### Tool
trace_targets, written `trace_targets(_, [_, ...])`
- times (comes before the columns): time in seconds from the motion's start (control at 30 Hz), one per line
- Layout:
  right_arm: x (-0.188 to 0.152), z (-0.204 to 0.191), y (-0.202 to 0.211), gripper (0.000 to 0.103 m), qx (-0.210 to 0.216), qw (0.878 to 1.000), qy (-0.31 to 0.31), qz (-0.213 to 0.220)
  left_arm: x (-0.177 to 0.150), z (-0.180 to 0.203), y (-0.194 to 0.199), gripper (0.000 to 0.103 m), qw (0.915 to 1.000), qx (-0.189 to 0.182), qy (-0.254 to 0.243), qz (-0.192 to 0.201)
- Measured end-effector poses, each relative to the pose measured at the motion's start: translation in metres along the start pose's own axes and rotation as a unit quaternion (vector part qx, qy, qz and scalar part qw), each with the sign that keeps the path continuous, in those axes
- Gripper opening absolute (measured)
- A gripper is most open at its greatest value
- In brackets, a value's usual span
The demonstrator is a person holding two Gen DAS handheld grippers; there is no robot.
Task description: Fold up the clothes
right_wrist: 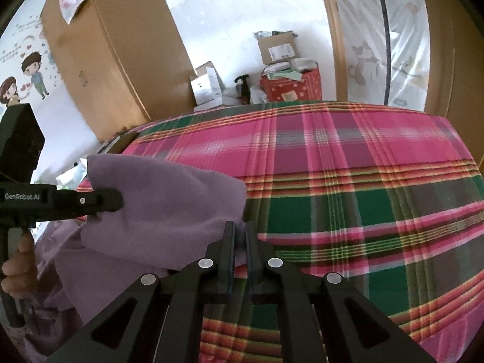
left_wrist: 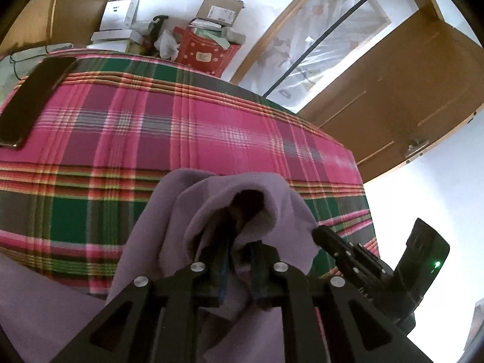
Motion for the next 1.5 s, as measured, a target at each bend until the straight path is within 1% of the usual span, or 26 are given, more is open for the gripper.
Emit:
trace_targets(0.03, [-0.002,0.0,0.002,0.01,0.005,1.0,-0.004,-0.004,-0.001,-0.001,0.005,0.016,1.0,-0.003,0.002,0.002])
trace_targets(0.07, [-0.003,0.0,0.005,0.01,0.009,1.0,-0.008,-0.008,0.0,-0.002,0.01,0.019,0.9999,-0.008,0.006,0.005])
trace_targets(0.13, [-0.009,-0.001,0.012,0.017,0.017,1.0,-0.015,-0.013,0.001,-0.003,0.02,0.023,0.9996,-0.02,0.015,0.011])
trace_targets(0.2, [-0.014,-0.003,0.02,0.02,0.025,0.999,-0.022,-0.017,0.003,-0.004,0.032,0.027,0.999,-0.033,0.028,0.015])
trace_targets(0.27, [-0.02,-0.004,0.029,0.023,0.032,0.999,-0.028,-0.02,0.004,-0.006,0.042,0.028,0.9981,-0.041,0.041,0.023])
trace_targets(0.37, [-0.028,-0.006,0.041,0.025,0.043,0.998,-0.038,-0.026,-0.005,-0.01,0.06,0.028,0.9985,-0.032,0.036,0.026])
trace_targets(0.43, [-0.034,-0.008,0.051,0.026,0.051,0.997,-0.045,-0.028,-0.019,-0.013,0.073,0.028,0.999,-0.026,0.03,0.019])
trace_targets(0.53, [-0.047,-0.016,0.071,0.028,0.066,0.996,-0.057,-0.025,-0.042,-0.021,0.097,0.028,0.9992,-0.023,0.028,0.019])
trace_targets(0.6, [-0.052,-0.023,0.084,0.03,0.078,0.995,-0.058,-0.021,-0.06,-0.027,0.117,0.028,0.9997,-0.005,0.015,0.019])
trace_targets(0.67, [-0.056,-0.03,0.102,0.032,0.089,0.995,-0.051,-0.013,-0.078,-0.037,0.138,0.028,0.9996,0.004,0.018,0.022])
trace_targets(0.73, [-0.061,-0.032,0.117,0.033,0.088,0.995,-0.055,-0.007,-0.095,-0.047,0.158,0.028,0.9993,0.011,0.024,0.027])
trace_targets(0.77, [-0.064,-0.032,0.124,0.033,0.088,0.994,-0.058,-0.004,-0.103,-0.053,0.169,0.029,0.9989,0.02,0.027,0.033])
trace_targets(0.8, [-0.067,-0.032,0.131,0.033,0.085,0.994,-0.062,-0.002,-0.112,-0.061,0.181,0.029,0.9979,0.038,0.031,0.043])
trace_targets(0.87, [-0.074,-0.029,0.142,0.033,0.074,0.995,-0.07,0.003,-0.127,-0.077,0.204,0.029,0.9947,0.07,0.039,0.064])
trace_targets(0.93, [-0.083,-0.026,0.155,0.034,0.066,0.994,-0.082,0.009,-0.143,-0.093,0.226,0.03,0.9912,0.09,0.055,0.08])
trace_targets(0.97, [-0.087,-0.024,0.162,0.036,0.063,0.994,-0.091,0.013,-0.15,-0.1,0.235,0.03,0.9898,0.098,0.061,0.084])
trace_targets(1.03, [-0.097,-0.02,0.175,0.046,0.057,0.992,-0.112,0.019,-0.163,-0.117,0.252,0.03,0.9854,0.114,0.085,0.094])
trace_targets(1.13, [-0.112,-0.015,0.192,0.046,0.047,0.989,-0.14,0.028,-0.181,-0.139,0.275,0.03,0.978,0.131,0.118,0.112])
trace_targets(1.3, [-0.132,-0.025,0.21,0.047,0.04,0.985,-0.166,0.038,-0.203,-0.158,0.297,0.031,0.9686,0.179,0.117,0.127])
trace_targets(1.37, [-0.137,-0.034,0.217,0.047,0.046,0.984,-0.166,0.045,-0.21,-0.161,0.298,0.031,0.966,0.193,0.114,0.128])
trace_targets(1.5, [-0.147,-0.059,0.23,0.047,0.065,0.985,-0.156,0.046,-0.227,-0.168,0.292,0.031,0.9655,0.212,0.113,0.1])
Point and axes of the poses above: each gripper's, at about its wrist camera, not at the fingertips, and y roughly against the way its jaws point, z to its right, x to its top, the point moved 6 cm from there along -y, roughly the way its jaws point, and after that the axes turned 11 degrees about z, right-handed, at the moved point
